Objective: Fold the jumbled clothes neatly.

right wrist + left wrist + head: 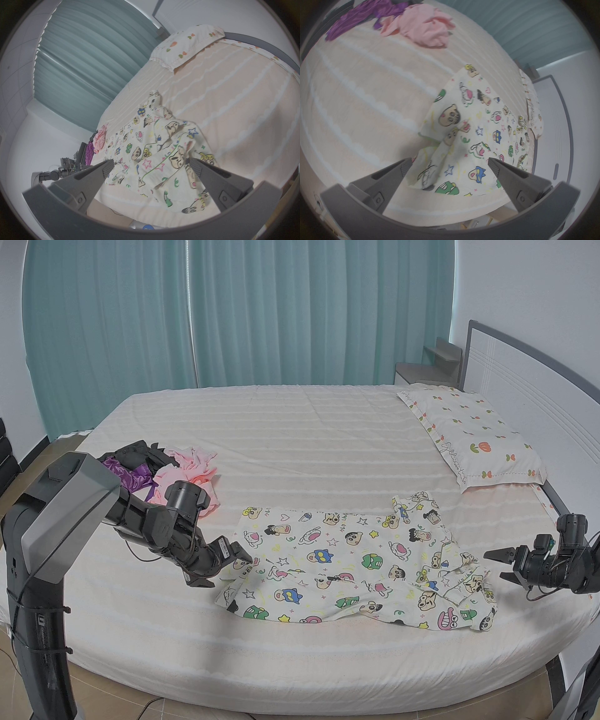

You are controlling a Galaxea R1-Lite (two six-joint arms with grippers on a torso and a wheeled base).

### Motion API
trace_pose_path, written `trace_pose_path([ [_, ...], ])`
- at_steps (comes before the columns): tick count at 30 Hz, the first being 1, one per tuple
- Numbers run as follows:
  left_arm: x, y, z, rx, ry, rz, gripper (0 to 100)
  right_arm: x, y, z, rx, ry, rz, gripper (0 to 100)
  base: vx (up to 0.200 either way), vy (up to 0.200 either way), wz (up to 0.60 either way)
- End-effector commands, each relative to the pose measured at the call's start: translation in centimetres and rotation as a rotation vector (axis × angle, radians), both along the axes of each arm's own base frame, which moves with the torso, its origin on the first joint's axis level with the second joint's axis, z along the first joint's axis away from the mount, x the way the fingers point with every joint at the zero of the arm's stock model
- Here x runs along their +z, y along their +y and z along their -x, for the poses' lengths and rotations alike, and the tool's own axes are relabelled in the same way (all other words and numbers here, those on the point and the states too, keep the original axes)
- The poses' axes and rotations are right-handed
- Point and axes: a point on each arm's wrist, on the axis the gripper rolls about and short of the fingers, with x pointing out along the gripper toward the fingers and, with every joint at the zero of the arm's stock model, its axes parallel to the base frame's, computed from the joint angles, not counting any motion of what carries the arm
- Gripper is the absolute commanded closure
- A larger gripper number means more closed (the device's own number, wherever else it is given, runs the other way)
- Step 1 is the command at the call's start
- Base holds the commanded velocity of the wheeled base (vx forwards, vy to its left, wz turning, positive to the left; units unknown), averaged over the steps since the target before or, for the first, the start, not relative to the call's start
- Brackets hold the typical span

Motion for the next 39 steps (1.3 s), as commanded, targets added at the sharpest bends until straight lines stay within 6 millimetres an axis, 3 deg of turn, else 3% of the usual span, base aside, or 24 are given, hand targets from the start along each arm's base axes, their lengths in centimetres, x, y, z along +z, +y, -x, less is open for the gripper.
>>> trace_pose_path([
  [1,0.3,-1.8,0.2,-0.061,-0.061,0.010,0,-0.7,1.5,1.4,0.039,0.020,-0.012,0,0.000,0.000,0.00],
  [11,-2.0,-3.2,0.0,-0.113,-0.118,-0.105,0,-0.9,2.2,2.5,0.076,0.000,-0.024,0,0.000,0.000,0.00],
  [34,-4.6,-2.6,0.0,-0.129,-0.151,-0.125,0,-1.5,2.8,2.3,0.104,0.020,-0.022,0,0.000,0.000,0.00],
  [35,-4.8,-2.5,0.0,-0.129,-0.144,-0.127,100,-1.6,2.8,2.3,0.104,0.023,-0.023,0,0.000,0.000,0.00],
  [39,-5.0,-1.9,0.1,-0.116,-0.130,-0.132,100,-1.7,2.8,2.3,0.104,0.029,-0.024,0,0.000,0.000,0.00],
])
